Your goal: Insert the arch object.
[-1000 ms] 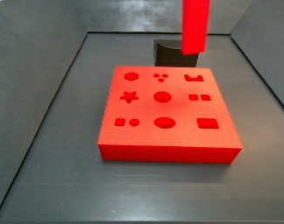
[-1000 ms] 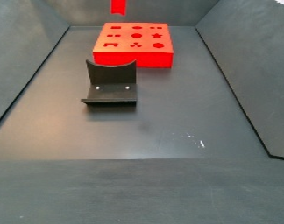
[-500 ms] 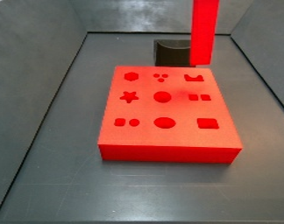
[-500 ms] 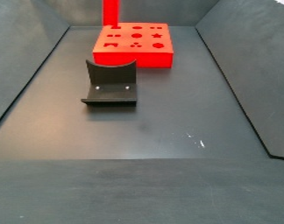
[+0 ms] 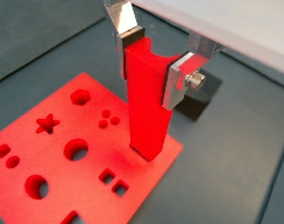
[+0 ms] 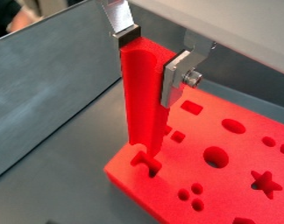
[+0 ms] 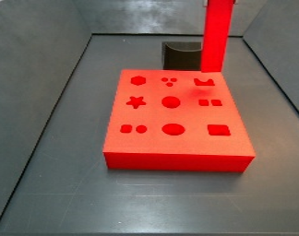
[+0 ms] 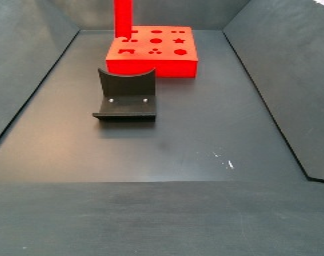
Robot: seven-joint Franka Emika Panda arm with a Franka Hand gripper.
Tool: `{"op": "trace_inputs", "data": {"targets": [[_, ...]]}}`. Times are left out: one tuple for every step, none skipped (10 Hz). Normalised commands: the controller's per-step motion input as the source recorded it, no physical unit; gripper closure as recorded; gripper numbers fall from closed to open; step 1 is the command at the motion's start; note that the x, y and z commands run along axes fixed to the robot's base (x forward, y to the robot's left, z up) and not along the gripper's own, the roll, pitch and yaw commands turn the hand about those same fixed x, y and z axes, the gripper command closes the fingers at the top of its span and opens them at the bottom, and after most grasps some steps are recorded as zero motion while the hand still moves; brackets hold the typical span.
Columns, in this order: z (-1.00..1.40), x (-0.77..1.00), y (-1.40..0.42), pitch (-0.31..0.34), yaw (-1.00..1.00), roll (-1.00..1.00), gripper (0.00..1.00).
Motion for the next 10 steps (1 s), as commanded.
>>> {"op": "trace_inputs", "data": {"targets": [[0.0,0.03,0.0,0.244,0.35,0.37,1.0],[0.0,0.04,0.0,0.113,0.17,0.07,1.0],[-0.03,0.0,0.0,0.027,0.03,0.04,1.0],[-0.05,0.0,0.0,0.043,0.08,0.07,1.0],[-0.09,0.0,0.0,0.061,0.12,0.08,1.0],[-0.25,0.0,0.0,0.064,0.17,0.0,1.0],[-0.39,0.09,0.0,0.06,0.24,-0.03,1.0],[-0.35,0.13,0.0,0.063,0.27,-0.02,1.0],[-0.27,0.07,0.0,0.053,0.24,0.0,1.0],[-0.23,0.04,0.0,0.051,0.2,0.0,1.0]]}}
